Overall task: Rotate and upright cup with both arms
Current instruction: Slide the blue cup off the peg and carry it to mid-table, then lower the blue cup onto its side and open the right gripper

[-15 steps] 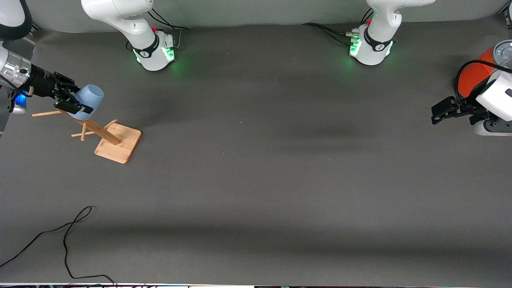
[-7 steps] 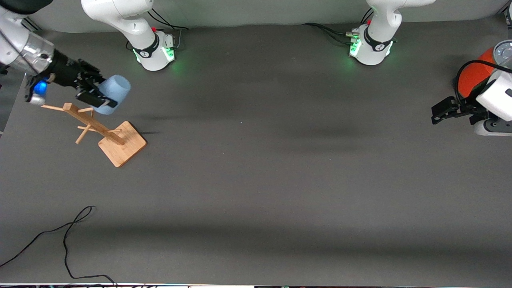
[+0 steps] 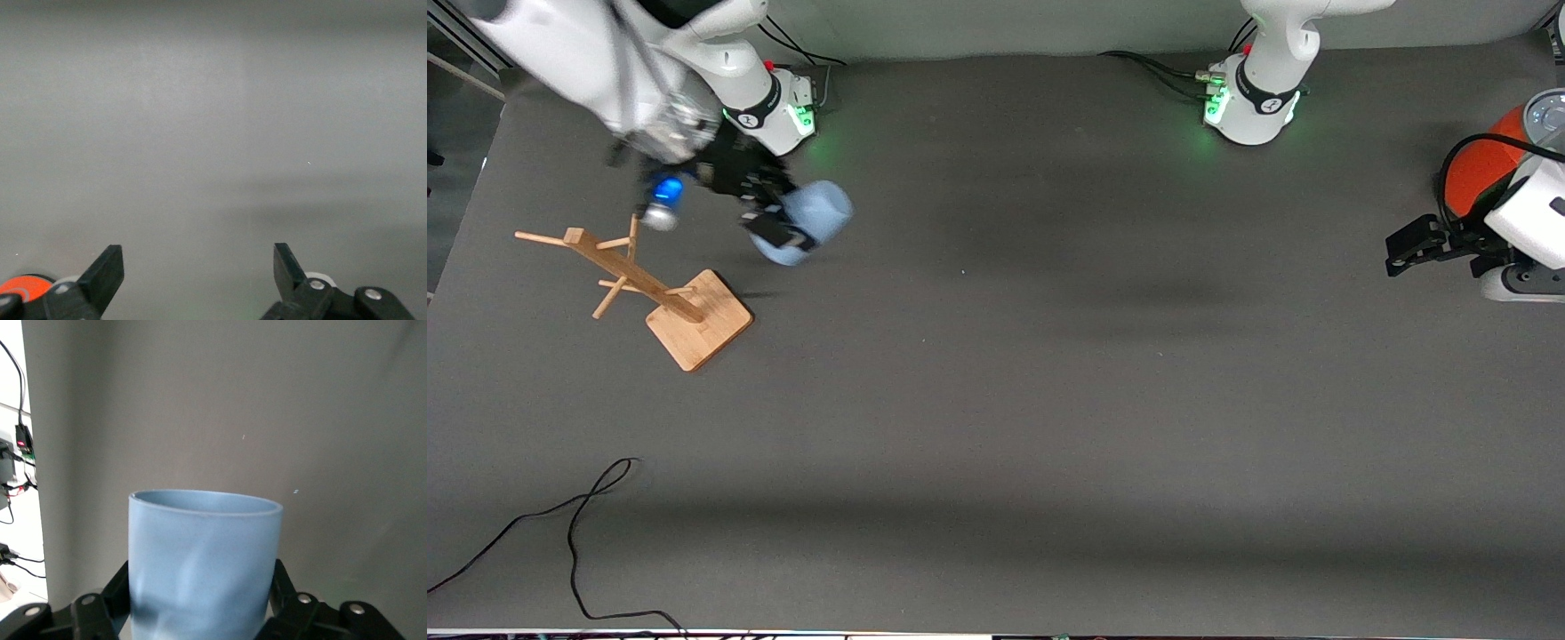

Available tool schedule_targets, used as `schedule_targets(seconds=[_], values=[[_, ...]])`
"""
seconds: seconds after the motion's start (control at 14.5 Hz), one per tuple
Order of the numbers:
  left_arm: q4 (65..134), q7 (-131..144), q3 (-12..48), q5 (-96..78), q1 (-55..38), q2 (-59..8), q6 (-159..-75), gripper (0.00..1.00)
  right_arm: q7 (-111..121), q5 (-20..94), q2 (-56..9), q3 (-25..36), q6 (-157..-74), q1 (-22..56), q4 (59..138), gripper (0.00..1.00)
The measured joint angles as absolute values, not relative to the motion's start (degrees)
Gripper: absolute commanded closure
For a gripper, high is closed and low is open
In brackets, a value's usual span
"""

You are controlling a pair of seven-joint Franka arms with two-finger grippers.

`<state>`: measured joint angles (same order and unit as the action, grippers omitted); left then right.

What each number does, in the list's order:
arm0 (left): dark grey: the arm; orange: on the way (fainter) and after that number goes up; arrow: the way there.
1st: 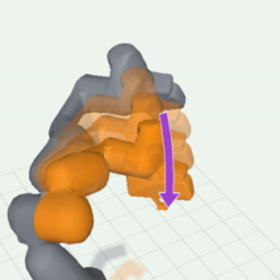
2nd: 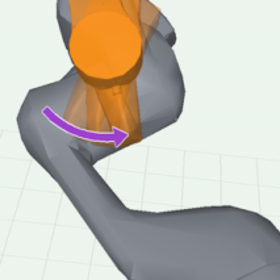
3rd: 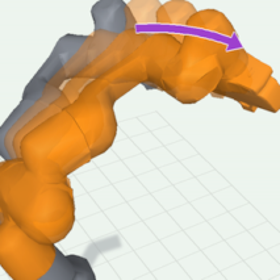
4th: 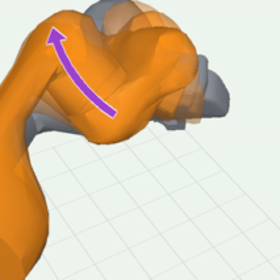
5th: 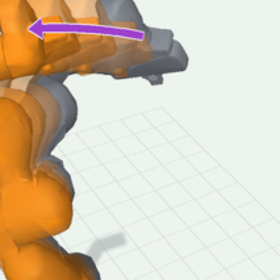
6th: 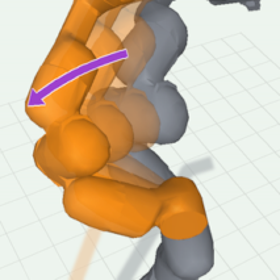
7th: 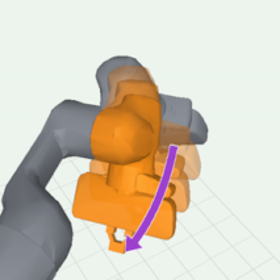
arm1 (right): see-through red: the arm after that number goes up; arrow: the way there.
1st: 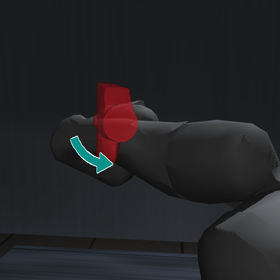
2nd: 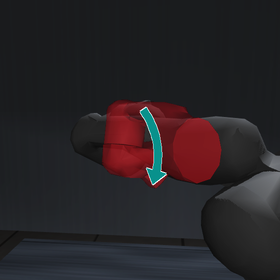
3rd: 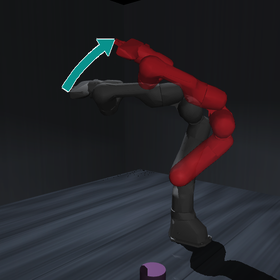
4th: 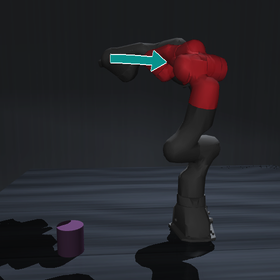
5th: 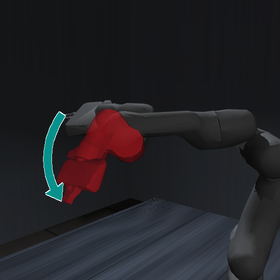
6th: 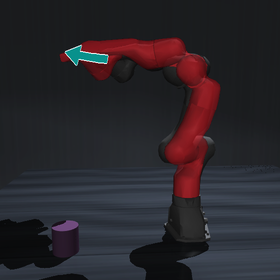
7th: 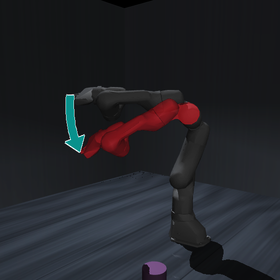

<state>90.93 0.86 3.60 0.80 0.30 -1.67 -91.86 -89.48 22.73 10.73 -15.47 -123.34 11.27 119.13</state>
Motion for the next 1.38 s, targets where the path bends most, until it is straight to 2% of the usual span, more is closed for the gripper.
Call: schedule_targets(seconds=[0.14,0.41,0.89,1.1,1.17,1.24,1.31,1.38], values=[[90.93,0.86,3.61,0.8,0.3,-1.67,-91.86,0.0,-94.88,20.52,5.76,-20.0,-127.95,11.3,117.84,0.42],[90.94,0.86,3.58,0.8,0.3,-1.67,-91.87,0.0,-111.08,7.72,-5.47,-26.84,-134.89,12.78,114.79,0.42],[90.93,0.86,3.59,0.8,0.29,-1.68,-91.93,0.0,-140.13,-17.87,-28.48,-27.82,-137.32,23.42,106.15,0.42],[90.93,0.86,3.61,0.8,0.29,-1.68,-91.94,0.0,-146.6,-23.72,-36.82,-27.81,-137.37,26.11,103.07,0.39],[90.93,0.86,3.6,0.8,0.29,-1.68,-91.94,0.0,-147.06,-24.3,-38.73,-27.81,-137.39,26.35,102.5,0.26],[90.93,0.86,3.6,0.8,0.29,-1.68,-91.94,0.0,-147.19,-24.55,-40.02,-27.81,-137.43,26.44,102.12,0.07],[90.93,0.86,3.6,0.8,0.29,-1.68,-91.95,0.0,-147.48,-24.61,-40.69,-27.84,-137.44,26.51,101.78,0.0],[90.93,0.87,3.6,0.8,0.29,-1.68,-91.94,0.0,-148.07,-24.64,-40.9,-27.85,-137.44,26.56,101.54,0.0]])
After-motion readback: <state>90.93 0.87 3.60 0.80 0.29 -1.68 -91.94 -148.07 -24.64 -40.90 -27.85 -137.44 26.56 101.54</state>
